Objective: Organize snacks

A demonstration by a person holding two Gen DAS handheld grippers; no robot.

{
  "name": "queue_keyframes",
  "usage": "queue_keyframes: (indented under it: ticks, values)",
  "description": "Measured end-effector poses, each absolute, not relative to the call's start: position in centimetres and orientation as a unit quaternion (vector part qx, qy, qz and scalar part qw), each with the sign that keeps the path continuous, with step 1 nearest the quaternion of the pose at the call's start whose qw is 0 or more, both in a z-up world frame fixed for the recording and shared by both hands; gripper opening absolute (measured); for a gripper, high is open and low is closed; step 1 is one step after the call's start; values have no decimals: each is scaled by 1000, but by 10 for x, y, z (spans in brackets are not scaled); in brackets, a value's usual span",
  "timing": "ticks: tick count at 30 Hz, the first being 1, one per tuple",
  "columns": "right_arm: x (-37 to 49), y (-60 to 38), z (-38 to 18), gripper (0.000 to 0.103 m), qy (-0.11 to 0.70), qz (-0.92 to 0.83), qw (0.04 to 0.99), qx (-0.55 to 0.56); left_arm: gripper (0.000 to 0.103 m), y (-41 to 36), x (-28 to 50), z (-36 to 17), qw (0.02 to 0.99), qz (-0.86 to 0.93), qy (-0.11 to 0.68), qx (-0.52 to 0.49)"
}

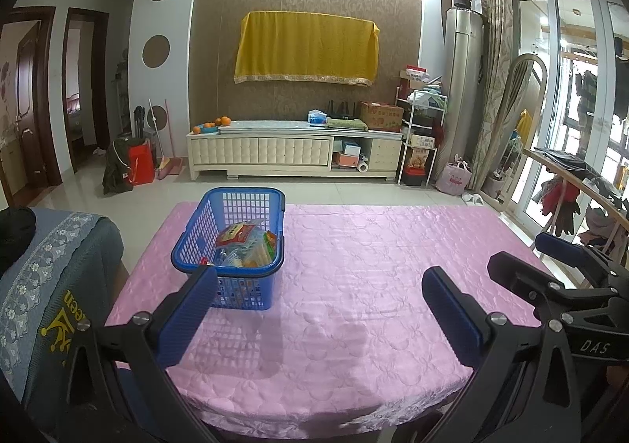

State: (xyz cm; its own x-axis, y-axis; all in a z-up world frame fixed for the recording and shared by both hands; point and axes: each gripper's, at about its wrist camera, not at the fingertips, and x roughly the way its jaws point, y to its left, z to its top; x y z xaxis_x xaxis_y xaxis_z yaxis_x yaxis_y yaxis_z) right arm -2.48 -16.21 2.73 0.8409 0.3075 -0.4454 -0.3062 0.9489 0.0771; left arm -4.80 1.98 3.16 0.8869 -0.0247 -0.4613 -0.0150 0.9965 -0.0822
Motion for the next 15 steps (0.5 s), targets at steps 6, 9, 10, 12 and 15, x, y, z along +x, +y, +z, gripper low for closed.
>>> queue_keyframes:
  ticks: [6, 9, 10, 12, 15]
  values:
    - [-25, -162, 27, 103, 232, 160, 959, 1, 103, 20, -48, 31, 970, -4, 239, -44]
    - [-23, -161, 28, 103, 236, 161, 959, 2, 103, 20, -48, 31, 970, -4, 240, -45]
    - [-24, -162, 28, 103, 236, 161, 958, 2, 103, 20, -49, 31, 970, -4, 240, -44]
    - [-24, -161, 28, 103, 236, 160, 958, 1, 103, 20, -49, 31, 970, -3, 240, -41]
    - [-24, -161, 28, 103, 235, 161, 959, 2, 103, 20, -49, 32, 970, -3, 238, -41]
